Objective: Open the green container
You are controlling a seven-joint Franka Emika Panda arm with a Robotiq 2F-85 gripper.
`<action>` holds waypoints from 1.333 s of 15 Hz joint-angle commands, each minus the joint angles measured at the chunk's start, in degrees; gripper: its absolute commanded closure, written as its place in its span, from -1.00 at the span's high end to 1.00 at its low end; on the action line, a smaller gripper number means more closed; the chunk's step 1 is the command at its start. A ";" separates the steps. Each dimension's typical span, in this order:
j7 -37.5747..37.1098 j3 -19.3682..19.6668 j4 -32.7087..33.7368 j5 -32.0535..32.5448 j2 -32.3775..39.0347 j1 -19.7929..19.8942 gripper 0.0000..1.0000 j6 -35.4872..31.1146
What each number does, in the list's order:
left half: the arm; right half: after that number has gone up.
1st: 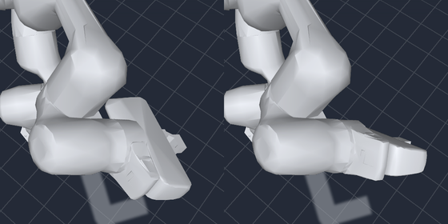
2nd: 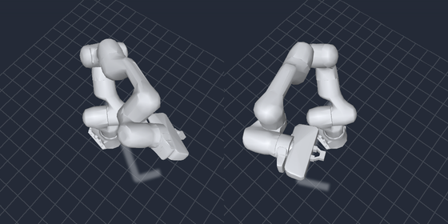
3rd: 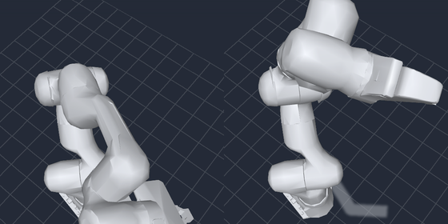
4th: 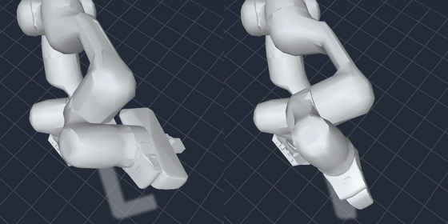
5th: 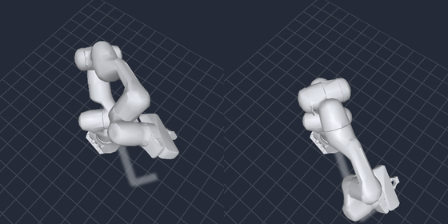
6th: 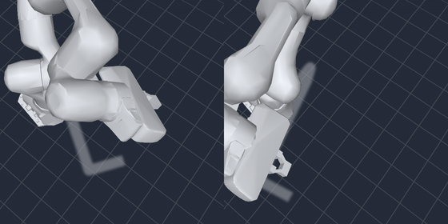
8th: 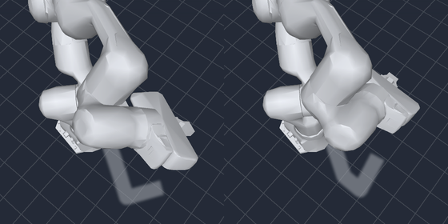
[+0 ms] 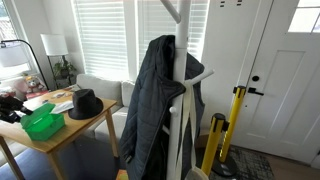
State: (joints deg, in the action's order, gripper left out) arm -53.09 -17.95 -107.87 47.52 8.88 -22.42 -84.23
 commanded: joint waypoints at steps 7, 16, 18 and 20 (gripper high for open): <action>-4.81 -1.00 1.98 13.77 6.97 -5.12 -0.01 14.81; 0.41 -1.90 1.76 24.06 13.26 -7.28 -0.01 20.75; 1.57 -2.03 1.71 25.33 14.44 -7.52 -0.01 20.83; 2.54 -2.03 1.68 26.39 15.30 -7.76 -0.01 20.83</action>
State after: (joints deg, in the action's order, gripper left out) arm -53.18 -19.64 -107.73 71.18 21.99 -29.49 -65.50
